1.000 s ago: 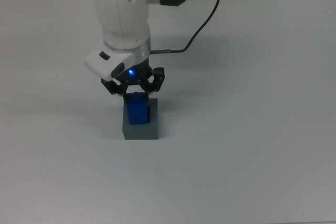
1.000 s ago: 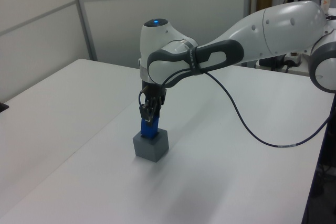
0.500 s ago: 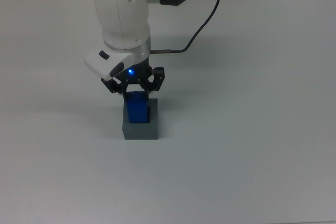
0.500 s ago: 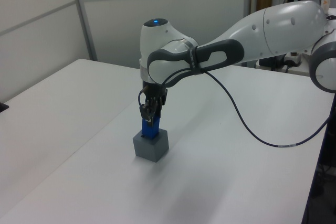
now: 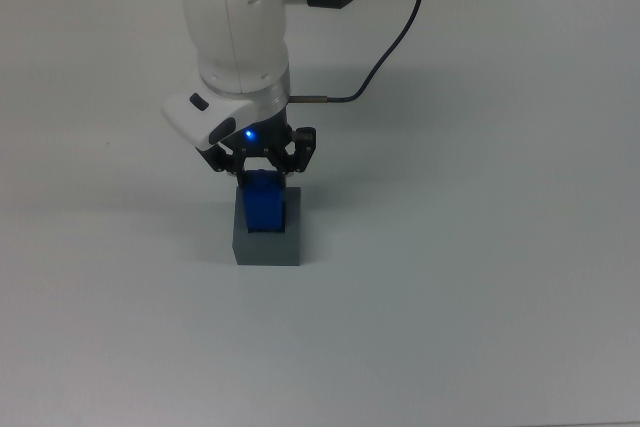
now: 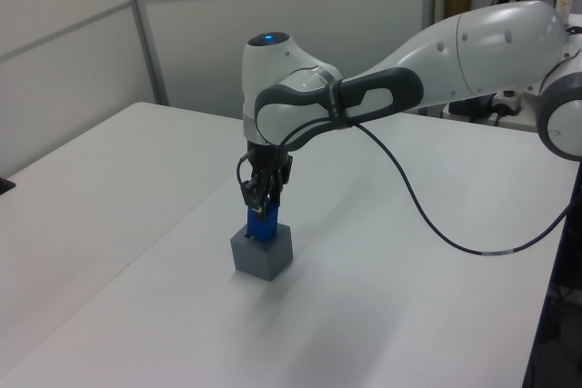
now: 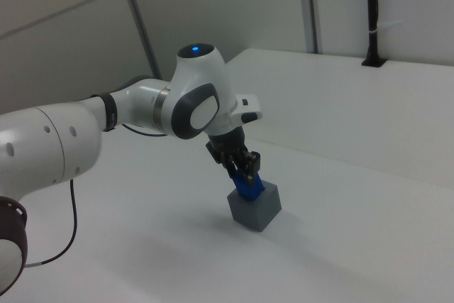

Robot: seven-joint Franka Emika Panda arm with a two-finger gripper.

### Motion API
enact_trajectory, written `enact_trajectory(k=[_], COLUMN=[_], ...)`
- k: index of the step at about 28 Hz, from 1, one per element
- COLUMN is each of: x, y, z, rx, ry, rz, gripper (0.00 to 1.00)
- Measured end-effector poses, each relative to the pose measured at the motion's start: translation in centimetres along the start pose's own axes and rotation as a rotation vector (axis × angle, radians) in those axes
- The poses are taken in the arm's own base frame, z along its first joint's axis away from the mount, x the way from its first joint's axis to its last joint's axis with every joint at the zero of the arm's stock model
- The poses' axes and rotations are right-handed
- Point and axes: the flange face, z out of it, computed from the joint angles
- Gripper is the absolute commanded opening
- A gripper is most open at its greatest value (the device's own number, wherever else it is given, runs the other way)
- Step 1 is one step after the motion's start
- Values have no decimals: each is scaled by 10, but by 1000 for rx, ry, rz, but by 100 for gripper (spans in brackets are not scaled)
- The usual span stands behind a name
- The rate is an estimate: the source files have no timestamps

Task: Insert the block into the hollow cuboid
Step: 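Open the gripper to release the blue block inside the cube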

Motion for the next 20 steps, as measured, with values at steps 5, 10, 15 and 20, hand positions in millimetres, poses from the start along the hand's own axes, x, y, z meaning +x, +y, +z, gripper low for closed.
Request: enact_trajectory(k=[5,10,15,20], x=[-6,-7,-7,-6], y=[-4,-5,-5,-5], z=[10,13,14,9], rx=[-1,-1,-1,-2], ry=[-50,-58,-59,-51], rz=[-1,-1,6,68], gripper=[1,85,100,100])
